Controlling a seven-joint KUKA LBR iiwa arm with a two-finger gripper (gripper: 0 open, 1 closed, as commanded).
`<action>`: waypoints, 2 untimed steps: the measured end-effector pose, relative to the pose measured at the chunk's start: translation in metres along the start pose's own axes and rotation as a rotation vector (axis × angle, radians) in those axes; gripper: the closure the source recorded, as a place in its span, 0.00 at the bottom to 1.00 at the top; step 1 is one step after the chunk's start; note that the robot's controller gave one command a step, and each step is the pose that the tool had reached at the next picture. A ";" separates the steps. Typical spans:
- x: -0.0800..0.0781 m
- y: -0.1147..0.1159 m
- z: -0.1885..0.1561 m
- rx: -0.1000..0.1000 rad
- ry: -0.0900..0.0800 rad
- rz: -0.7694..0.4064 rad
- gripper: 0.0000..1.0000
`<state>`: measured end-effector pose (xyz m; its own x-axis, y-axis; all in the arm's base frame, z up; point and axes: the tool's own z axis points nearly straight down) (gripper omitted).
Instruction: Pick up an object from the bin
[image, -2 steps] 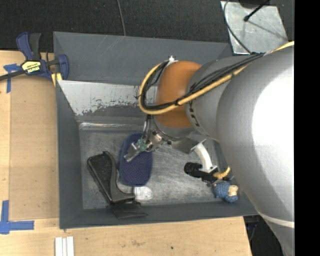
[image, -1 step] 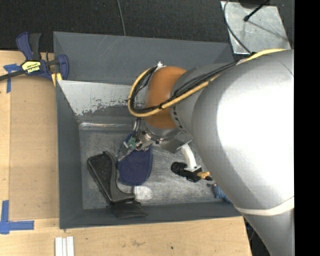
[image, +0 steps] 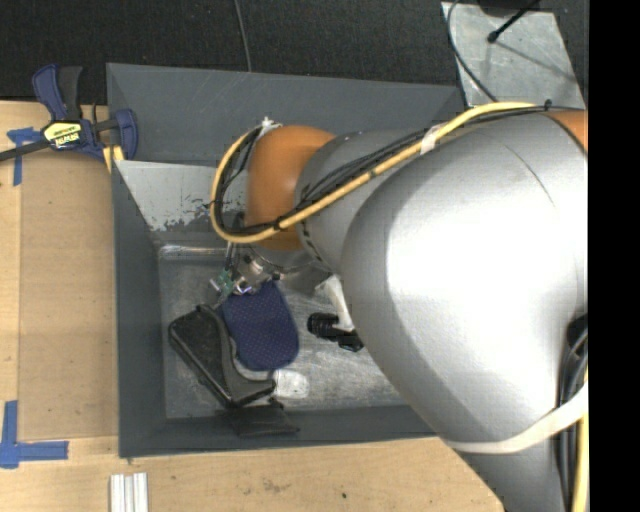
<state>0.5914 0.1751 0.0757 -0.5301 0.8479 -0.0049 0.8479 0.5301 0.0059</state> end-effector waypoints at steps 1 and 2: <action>-0.001 0.000 -0.001 0.000 -0.001 0.001 1.00; -0.005 0.003 -0.039 0.001 0.002 -0.082 1.00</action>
Offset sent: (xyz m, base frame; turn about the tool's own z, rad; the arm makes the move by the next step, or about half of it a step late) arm 0.0000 0.0000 0.0000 0.0000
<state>0.5967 0.1722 0.1150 -0.5977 0.8017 -0.0035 0.8017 0.5977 0.0046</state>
